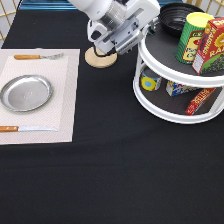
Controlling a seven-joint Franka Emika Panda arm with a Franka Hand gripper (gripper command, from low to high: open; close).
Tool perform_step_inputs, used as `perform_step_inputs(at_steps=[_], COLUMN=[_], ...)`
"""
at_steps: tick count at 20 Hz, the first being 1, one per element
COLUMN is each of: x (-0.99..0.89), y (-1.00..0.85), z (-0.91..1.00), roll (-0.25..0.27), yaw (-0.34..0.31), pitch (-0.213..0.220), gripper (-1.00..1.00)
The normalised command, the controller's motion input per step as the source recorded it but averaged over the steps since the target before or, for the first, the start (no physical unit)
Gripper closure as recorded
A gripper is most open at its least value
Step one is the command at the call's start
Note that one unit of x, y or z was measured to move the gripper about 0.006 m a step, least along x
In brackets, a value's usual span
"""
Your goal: Pick up the bowl from the lazy Susan and put bowl on the plate
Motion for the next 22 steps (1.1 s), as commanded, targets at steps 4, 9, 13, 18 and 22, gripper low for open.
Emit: perform_step_inputs(at_steps=[4,9,13,18,22], x=[0.45,0.73,0.87,0.85,0.83], y=[0.00,0.12,0.21,0.41,0.44], z=[0.00,-0.02,-0.15,-0.12,-0.02], roll=[-0.072,-0.100,-0.101,-0.104,-0.073], yaw=[0.012,0.028,0.043,0.073,0.077], pitch=[-0.009,-0.012,0.000,0.018,0.044], gripper=[-1.00,-1.00,-1.00,-1.00,-1.00])
